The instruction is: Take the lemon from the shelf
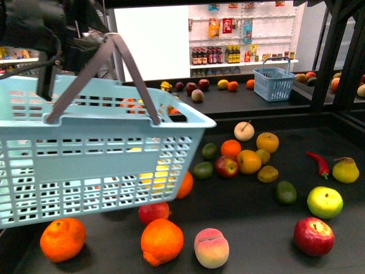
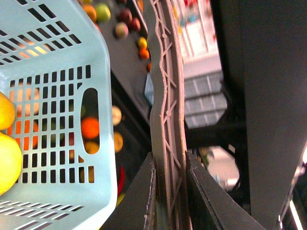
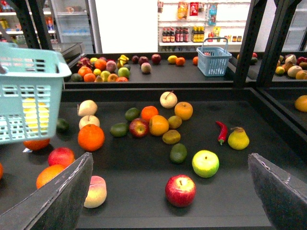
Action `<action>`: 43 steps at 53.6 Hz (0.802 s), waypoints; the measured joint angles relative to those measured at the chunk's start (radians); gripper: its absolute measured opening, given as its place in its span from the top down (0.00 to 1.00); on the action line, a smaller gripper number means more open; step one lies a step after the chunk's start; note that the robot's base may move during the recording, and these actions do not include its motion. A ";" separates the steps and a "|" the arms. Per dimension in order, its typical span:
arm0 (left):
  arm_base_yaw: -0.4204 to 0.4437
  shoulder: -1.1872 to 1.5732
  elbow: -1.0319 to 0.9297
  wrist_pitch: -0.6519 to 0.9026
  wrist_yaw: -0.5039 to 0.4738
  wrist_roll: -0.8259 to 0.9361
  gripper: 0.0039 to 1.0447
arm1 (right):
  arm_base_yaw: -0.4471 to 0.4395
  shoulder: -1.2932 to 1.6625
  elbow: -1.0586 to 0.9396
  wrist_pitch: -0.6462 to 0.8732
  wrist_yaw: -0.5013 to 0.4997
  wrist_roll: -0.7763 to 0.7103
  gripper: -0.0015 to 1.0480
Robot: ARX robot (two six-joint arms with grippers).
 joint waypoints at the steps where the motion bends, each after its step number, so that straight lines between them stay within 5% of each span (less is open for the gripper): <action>1: 0.015 -0.002 0.006 0.000 -0.020 -0.010 0.87 | 0.000 0.000 0.000 0.000 0.000 0.000 0.07; 19: 0.236 -0.053 0.059 0.005 -0.303 -0.113 0.87 | 0.000 0.000 0.000 0.000 0.000 0.000 0.07; 43: 0.403 -0.073 -0.018 0.216 -0.375 -0.244 0.87 | 0.000 0.000 0.000 0.000 0.000 0.000 0.07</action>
